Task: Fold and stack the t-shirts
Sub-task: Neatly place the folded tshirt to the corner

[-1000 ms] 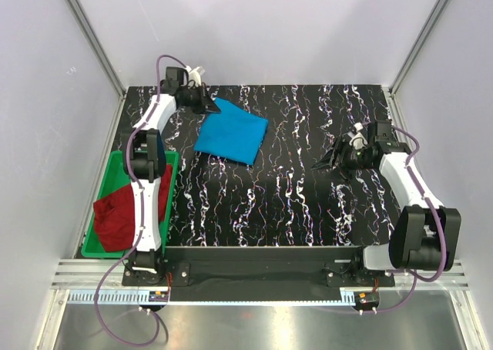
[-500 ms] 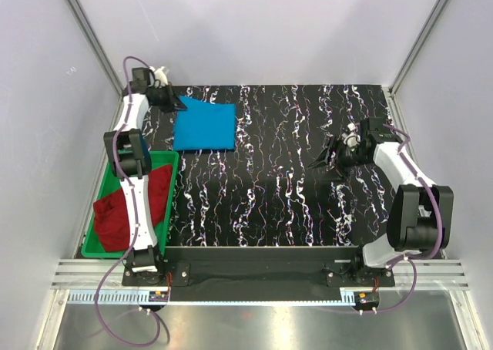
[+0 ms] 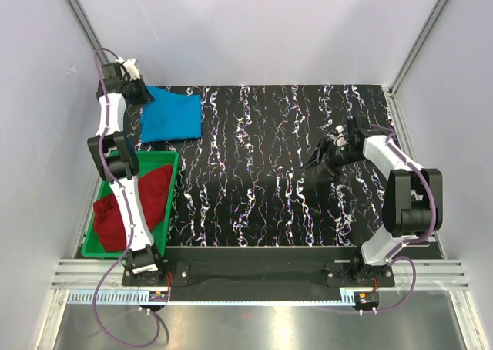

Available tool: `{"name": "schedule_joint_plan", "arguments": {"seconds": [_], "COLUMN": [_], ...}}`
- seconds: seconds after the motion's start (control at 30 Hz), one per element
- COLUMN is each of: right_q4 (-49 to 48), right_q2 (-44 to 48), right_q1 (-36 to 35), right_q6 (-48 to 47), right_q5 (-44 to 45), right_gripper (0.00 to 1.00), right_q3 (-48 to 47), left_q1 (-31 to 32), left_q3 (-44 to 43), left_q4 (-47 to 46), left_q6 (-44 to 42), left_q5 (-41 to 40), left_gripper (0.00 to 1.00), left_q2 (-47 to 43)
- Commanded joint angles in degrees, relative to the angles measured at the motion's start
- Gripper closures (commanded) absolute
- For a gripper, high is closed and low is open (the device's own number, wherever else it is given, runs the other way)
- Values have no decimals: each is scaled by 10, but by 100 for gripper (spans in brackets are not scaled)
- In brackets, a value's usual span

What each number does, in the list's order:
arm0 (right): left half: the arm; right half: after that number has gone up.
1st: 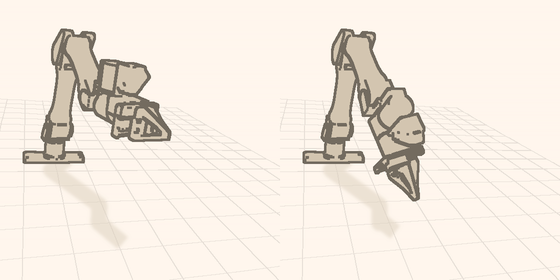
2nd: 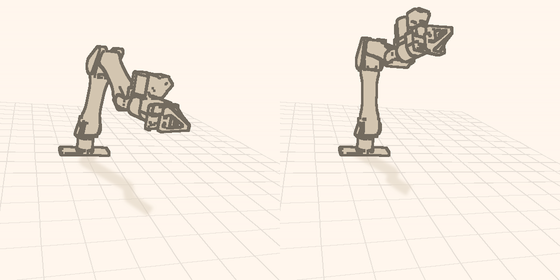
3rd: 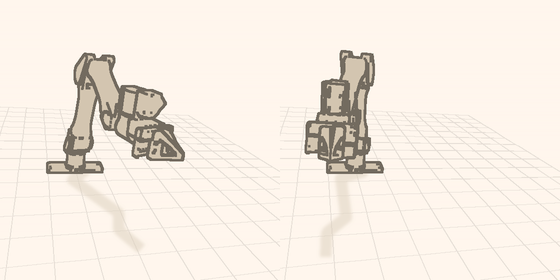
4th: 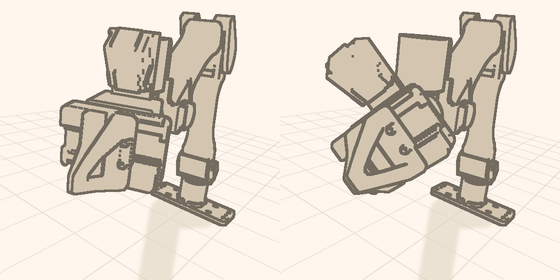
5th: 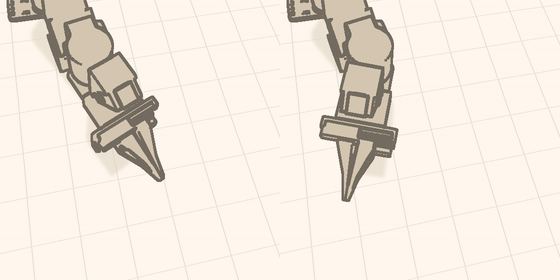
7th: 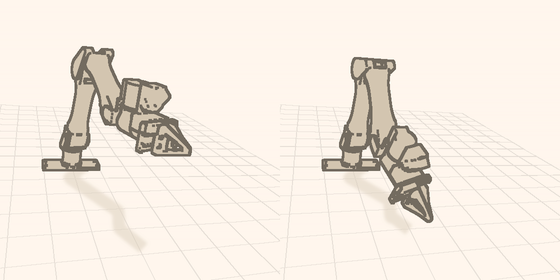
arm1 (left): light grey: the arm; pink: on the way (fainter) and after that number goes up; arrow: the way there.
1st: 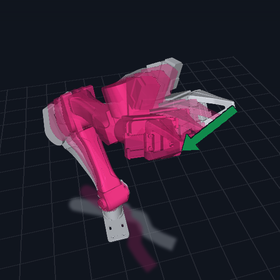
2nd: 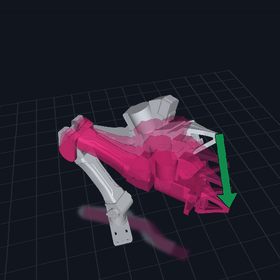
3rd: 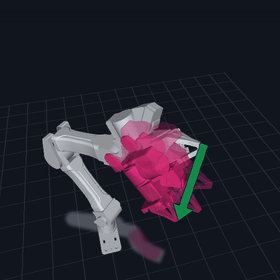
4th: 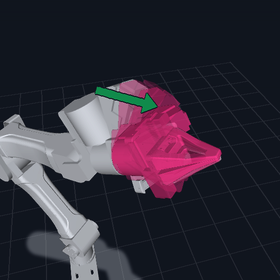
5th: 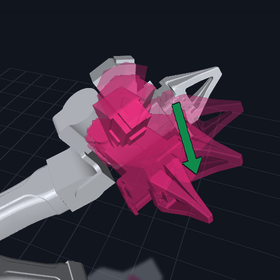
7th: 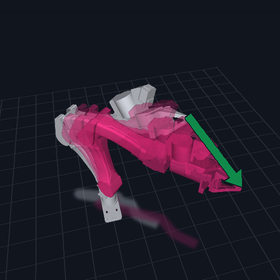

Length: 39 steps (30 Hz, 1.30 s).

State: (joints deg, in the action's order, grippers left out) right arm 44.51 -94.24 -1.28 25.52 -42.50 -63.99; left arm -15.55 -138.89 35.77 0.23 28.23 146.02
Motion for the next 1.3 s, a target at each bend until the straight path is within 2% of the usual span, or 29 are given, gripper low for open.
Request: {"name": "schedule_joint_plan", "arguments": {"seconds": [0.0, 0.47, 1.27], "right_q4": [11, 37, 37], "right_q2": [-10, -115, -173], "right_q1": [-13, -46, -73], "right_q6": [5, 8, 23], "right_q5": [8, 15, 9], "right_gripper": [31, 31, 31], "right_q3": [-24, -121, -153], "left_q1": [-9, -34, -45], "left_q3": [-26, -42, -68], "left_q4": [-58, -144, -221], "left_q6": [-46, -81, -103], "left_q5": [-22, -68, -78], "left_gripper": [100, 100, 100], "left_q2": [-8, 16, 65]}}
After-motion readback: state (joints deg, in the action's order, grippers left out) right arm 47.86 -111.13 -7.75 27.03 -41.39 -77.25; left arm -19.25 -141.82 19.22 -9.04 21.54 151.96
